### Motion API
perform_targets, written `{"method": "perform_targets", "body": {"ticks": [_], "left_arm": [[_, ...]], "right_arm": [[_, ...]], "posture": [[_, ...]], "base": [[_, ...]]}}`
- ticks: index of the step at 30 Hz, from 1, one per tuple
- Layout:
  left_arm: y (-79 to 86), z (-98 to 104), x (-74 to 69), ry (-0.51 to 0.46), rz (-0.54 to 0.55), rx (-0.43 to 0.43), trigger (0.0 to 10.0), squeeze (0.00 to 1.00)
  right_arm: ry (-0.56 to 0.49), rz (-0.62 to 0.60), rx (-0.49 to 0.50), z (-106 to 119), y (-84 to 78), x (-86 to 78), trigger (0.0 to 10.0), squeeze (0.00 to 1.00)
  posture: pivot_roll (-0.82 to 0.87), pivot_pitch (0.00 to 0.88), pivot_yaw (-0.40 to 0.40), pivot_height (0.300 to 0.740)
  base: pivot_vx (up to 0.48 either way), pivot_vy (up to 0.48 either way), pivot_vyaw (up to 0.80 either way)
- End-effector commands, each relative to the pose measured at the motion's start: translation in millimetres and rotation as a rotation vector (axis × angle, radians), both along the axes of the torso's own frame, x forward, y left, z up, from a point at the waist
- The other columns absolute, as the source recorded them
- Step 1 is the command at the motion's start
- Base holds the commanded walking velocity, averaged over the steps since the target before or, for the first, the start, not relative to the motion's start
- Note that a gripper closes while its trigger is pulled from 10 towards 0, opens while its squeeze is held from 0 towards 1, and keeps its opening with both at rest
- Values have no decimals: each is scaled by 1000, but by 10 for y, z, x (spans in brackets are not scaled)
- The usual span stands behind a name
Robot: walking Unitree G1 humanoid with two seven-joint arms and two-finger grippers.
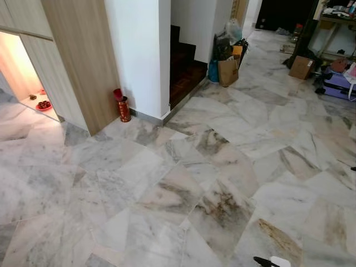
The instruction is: Move the pillow to the sofa from floor
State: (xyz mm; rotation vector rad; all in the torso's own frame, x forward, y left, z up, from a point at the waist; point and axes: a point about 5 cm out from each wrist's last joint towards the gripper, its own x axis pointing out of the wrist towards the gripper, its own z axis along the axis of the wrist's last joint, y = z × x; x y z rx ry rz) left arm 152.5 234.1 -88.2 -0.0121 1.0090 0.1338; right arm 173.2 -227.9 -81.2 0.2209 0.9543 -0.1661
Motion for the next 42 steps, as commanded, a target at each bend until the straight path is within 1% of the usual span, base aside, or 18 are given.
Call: {"method": "perform_targets", "body": {"ticks": [1, 5, 9, 14, 18, 22, 29, 32, 33, 36, 40, 42], "left_arm": [[22, -15, -51, 17, 4, 0, 10000, 0], [22, -14, -48, 12, 20, -9, 10000, 0], [32, -17, -61, 25, 6, -5, 10000, 0], [42, -23, -82, 27, 25, -3, 10000, 0], [46, -48, -154, 38, 50, -1, 10000, 0], [52, -66, -217, 49, 51, -3, 10000, 0], [47, -84, -266, 62, 45, 6, 10000, 0], [11, -94, -266, 63, 51, 7, 10000, 0], [-111, -108, -216, 61, 40, -1, 10000, 0], [-275, -115, -134, 59, 17, -8, 10000, 0], [-388, -105, -52, 53, 8, -15, 10000, 0], [-385, -94, -20, 49, 11, -14, 10000, 0]], "right_arm": [[-8, -5, 20, -9, 67, 13, 10000, 0], [-7, 14, 22, -12, 101, 21, 10000, 0], [-8, 49, 34, -12, 119, 22, 10000, 0], [-15, 71, 37, -4, 104, 26, 10000, 0], [-6, 120, 14, 2, 64, 15, 10000, 0], [-5, 129, 10, 3, 43, 3, 10000, 0], [-2, 127, 6, -7, 24, -30, 10000, 0], [2, 140, -4, -10, 15, -43, 10000, 0], [7, 130, -5, -19, -9, -78, 10000, 0], [14, 129, -9, -30, -27, -115, 10000, 0], [18, 137, -12, -37, -34, -139, 10000, 0], [17, 135, -12, -39, -33, -146, 10000, 0]], "posture": [[8, 0, 11, 740], [12, 0, 10, 740], [9, 0, 10, 740], [13, 0, 5, 740], [17, 0, -8, 740], [15, 0, -14, 740], [11, 0, -9, 740], [11, 0, -9, 740], [13, 0, -7, 740], [9, 0, -1, 740], [10, 0, 1, 740], [10, 0, 1, 740]], "base": [[0, 0, 800], [0, 0, 800], [0, 0, 800], [0, 0, 800], [0, 0, 800], [0, 0, 800], [0, 0, 800], [0, 0, 800], [0, 0, 800], [0, 0, 800], [0, 0, 800], [0, 0, 800]]}}
